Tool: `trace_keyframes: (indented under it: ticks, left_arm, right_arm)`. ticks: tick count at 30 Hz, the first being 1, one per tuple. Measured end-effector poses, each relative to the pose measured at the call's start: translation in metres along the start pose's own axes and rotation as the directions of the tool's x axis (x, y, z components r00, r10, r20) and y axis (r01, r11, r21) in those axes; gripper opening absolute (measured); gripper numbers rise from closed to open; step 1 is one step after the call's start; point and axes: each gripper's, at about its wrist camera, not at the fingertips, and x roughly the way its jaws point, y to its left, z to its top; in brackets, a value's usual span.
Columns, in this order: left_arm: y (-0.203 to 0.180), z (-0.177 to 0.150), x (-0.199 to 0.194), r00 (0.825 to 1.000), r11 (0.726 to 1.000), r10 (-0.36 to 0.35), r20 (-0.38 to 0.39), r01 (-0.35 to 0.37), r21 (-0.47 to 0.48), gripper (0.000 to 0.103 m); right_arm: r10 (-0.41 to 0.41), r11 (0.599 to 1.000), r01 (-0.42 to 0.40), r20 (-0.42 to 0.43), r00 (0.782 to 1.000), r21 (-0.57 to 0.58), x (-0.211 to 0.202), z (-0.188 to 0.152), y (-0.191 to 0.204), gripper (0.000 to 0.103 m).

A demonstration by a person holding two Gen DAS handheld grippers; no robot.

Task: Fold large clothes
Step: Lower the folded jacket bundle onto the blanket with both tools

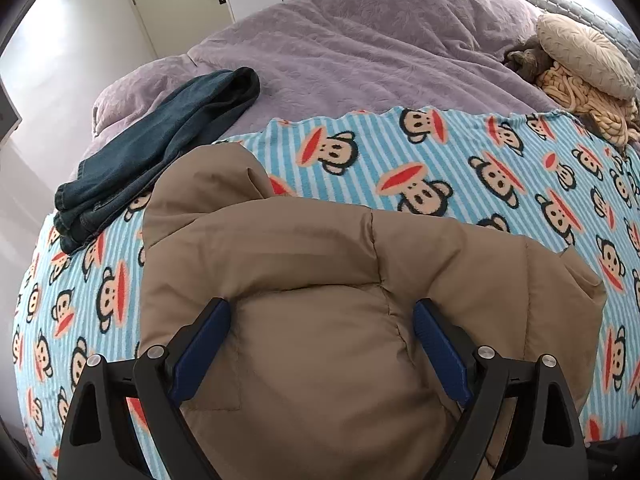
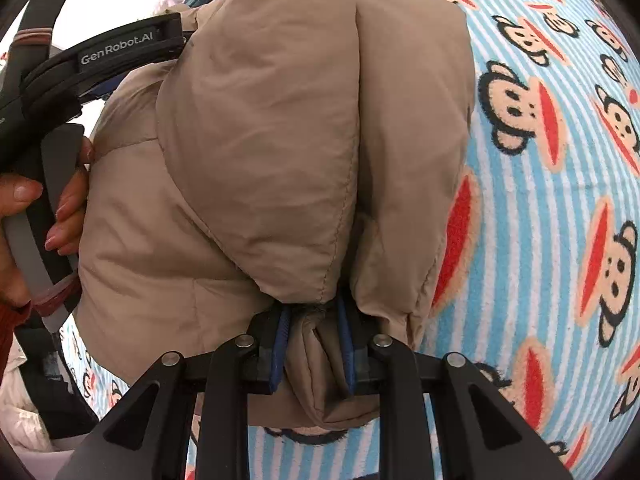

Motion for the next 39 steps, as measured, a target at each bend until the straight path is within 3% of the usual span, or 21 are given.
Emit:
trace_keyframes:
  ticks: [9, 15, 23, 28, 33, 39]
  left_arm:
    - [0.003, -0.005, -0.028, 1.0, 0.999, -0.008, -0.03, 0.009, 0.036, 0.092]
    - [0.016, -0.022, -0.052, 0.997, 1.0, -0.024, -0.079, 0.024, 0.006, 0.092]
    - [0.044, -0.09, -0.095, 0.988, 0.991, -0.071, -0.139, 0.054, -0.122, 0.092]
    - [0.042, -0.141, -0.093, 0.976, 0.987, -0.094, -0.195, 0.065, -0.148, 0.092]
    - [0.042, -0.155, -0.093, 0.977, 0.98, -0.099, -0.189, 0.063, -0.187, 0.095]
    - [0.041, -0.158, -0.089, 0.974, 0.984, -0.089, -0.208, 0.054, -0.167, 0.095]
  right_arm:
    - [-0.003, 1.0, 0.003, 0.001, 1.0, 0.0, 0.007, 0.005, 0.002, 0.024]
    - [-0.003, 1.0, 0.003, -0.002, 1.0, 0.015, 0.01, 0.006, 0.001, 0.025]
    - [-0.019, 0.997, 0.019, -0.005, 1.0, 0.073, -0.009, 0.008, 0.006, 0.029]
    - [-0.028, 0.995, 0.025, 0.034, 0.999, 0.098, -0.034, 0.005, 0.006, 0.031]
    - [-0.06, 0.996, 0.056, 0.062, 0.996, 0.072, -0.058, -0.009, 0.013, 0.031]
    - [-0.095, 0.992, 0.095, -0.004, 0.995, 0.083, -0.038, -0.031, 0.01, 0.031]
